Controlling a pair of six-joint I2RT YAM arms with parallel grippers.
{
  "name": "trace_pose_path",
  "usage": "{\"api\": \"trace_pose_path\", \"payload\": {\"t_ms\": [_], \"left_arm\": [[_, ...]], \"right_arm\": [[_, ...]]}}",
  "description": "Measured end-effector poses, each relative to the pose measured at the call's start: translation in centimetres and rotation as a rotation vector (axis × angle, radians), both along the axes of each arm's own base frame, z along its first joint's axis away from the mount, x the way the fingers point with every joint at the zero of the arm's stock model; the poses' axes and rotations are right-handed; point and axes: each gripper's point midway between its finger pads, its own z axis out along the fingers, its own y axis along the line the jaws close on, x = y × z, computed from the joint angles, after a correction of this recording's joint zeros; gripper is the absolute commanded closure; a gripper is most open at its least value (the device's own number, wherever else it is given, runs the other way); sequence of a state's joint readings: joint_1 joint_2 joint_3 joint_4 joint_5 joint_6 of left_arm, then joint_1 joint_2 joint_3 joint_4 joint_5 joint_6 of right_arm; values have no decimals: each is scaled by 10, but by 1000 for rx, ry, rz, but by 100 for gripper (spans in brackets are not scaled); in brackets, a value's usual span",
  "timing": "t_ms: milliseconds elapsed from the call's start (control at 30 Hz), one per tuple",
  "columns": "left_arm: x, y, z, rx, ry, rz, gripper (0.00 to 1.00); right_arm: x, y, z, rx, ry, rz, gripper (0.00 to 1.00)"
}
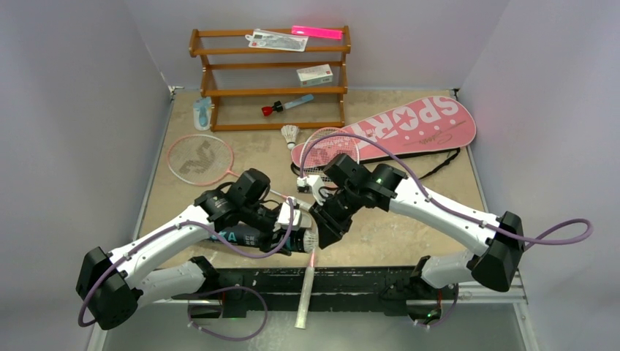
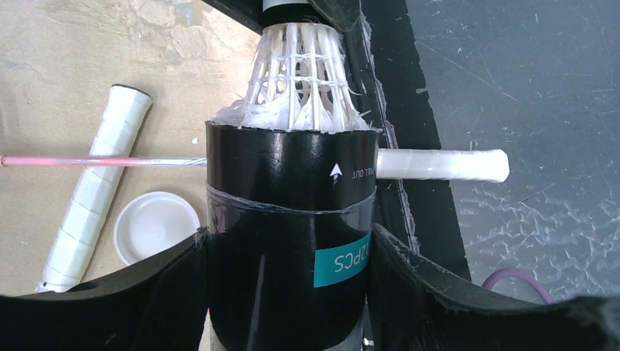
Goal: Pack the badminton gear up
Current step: Place the shuttlecock at the shuttle tube.
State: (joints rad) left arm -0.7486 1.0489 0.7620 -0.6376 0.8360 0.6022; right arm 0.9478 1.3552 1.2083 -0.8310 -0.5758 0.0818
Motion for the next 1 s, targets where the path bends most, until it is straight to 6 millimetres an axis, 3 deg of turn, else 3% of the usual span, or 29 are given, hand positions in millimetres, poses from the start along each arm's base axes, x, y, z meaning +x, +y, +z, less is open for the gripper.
{"api": "trace_pose_path", "payload": {"t_ms": [1000], "left_arm": [[-2,2,-1,16,20,13,61]], "right_arm": [[12,31,-4,70,26,-14,83]]}}
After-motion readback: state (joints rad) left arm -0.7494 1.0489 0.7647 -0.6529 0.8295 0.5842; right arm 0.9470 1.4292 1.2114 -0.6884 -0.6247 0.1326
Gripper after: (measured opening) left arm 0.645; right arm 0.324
